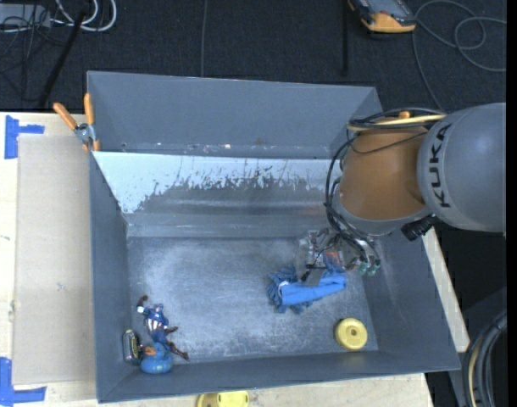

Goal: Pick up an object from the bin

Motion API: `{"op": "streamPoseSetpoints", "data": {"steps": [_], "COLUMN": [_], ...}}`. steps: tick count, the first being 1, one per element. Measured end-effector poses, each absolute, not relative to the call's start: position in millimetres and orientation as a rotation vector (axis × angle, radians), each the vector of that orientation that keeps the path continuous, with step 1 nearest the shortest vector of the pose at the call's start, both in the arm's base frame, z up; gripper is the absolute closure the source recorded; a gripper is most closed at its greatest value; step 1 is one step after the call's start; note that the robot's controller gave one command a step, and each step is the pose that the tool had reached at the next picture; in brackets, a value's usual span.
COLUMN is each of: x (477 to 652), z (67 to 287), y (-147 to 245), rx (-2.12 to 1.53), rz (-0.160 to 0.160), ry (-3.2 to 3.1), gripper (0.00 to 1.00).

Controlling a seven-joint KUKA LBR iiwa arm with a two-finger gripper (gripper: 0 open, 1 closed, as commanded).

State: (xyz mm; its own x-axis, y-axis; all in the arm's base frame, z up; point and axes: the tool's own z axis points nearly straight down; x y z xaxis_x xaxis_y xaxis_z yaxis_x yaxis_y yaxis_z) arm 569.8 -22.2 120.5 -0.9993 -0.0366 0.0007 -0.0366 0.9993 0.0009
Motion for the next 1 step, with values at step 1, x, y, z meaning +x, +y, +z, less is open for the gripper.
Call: {"op": "streamPoseSetpoints", "data": {"steps": [1], "x": [569.8], "z": [120.5], "y": [-22.3], "rx": [0.057], "rz": [-0.001], "ry": [-3.14], "gripper": [1.0]}}
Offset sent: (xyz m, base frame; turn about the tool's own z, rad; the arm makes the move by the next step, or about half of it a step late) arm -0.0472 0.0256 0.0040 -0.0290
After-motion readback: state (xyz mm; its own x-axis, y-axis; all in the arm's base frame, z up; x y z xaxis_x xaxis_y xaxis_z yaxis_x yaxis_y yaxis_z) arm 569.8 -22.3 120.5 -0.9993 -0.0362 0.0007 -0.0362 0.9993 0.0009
